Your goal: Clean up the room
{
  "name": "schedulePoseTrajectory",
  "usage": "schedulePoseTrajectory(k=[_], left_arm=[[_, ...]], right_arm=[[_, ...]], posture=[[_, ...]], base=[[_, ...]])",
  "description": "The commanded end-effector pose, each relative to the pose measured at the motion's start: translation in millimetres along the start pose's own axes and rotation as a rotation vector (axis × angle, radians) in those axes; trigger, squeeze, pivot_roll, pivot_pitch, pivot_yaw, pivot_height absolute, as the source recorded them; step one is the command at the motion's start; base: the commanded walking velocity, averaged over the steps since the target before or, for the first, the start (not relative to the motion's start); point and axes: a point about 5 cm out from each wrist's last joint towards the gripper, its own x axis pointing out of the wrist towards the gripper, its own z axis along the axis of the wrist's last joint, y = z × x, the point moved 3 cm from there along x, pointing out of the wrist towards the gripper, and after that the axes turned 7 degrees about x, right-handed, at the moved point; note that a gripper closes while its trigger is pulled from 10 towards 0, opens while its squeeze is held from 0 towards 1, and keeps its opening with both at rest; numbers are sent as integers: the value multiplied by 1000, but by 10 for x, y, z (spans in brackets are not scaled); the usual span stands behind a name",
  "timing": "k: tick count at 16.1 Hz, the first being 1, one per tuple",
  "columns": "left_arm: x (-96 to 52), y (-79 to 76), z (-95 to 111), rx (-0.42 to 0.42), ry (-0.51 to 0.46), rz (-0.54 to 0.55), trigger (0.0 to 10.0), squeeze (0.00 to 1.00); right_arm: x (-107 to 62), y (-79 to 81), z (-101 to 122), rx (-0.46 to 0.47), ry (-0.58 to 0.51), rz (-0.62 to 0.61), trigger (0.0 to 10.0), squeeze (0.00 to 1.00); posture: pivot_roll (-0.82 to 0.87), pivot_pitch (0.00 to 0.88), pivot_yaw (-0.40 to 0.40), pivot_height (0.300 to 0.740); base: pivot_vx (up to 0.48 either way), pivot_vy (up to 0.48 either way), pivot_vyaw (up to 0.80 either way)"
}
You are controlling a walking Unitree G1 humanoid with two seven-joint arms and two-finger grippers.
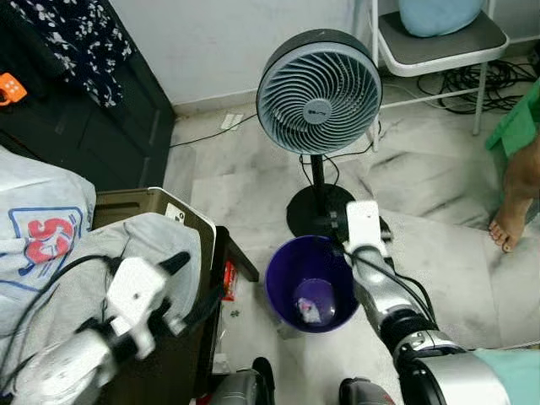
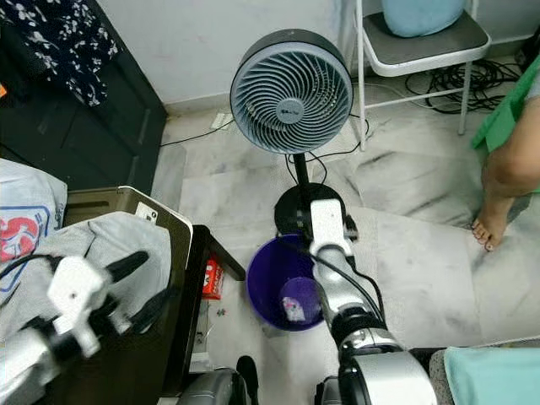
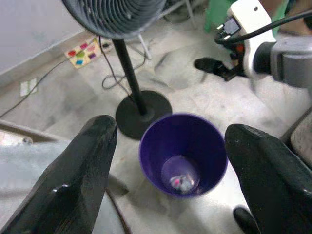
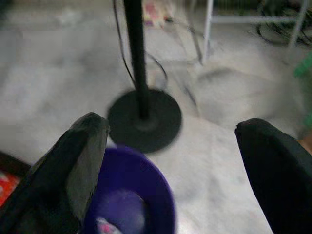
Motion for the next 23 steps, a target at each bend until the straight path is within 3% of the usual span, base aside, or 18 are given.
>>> schedulePoseTrajectory(k=[1,4,5,6,9,11,16,19,23], left_arm=[[8,20,-61,3,21,17,10000,0],[211,26,-75,-21,-35,46,10000,0],[280,22,-74,-31,-57,54,10000,0],[340,28,-60,-37,-80,73,10000,0],[556,55,7,-26,-145,170,10000,0],[658,97,-5,-31,-164,256,10000,0],[732,101,-158,-64,-131,313,10000,0],[763,74,-217,-86,-128,284,10000,0],[819,133,-228,-105,-131,284,10000,0]], right_arm=[[-28,95,39,40,-31,41,10000,1000],[-182,105,184,126,-142,109,10000,1000],[-259,90,227,149,-172,120,10000,651],[-330,76,260,155,-195,130,10000,0],[-494,-32,286,163,-236,136,10000,0],[-608,-118,194,148,-200,124,10000,0],[-836,-184,59,176,-150,125,10000,0],[-931,-238,-8,230,-134,115,10000,0],[-924,-176,-46,259,-123,116,10000,0]], posture=[[22,194,188,740],[-53,139,176,740],[-71,122,173,740],[-92,102,173,740],[-155,25,166,740],[-176,0,160,740],[-187,0,161,740],[-194,0,180,740],[-203,0,202,740]], base=[[0,0,0],[0,0,0],[0,0,0],[0,0,0],[0,0,0],[0,0,0],[0,0,0],[0,0,0],[0,0,0]])
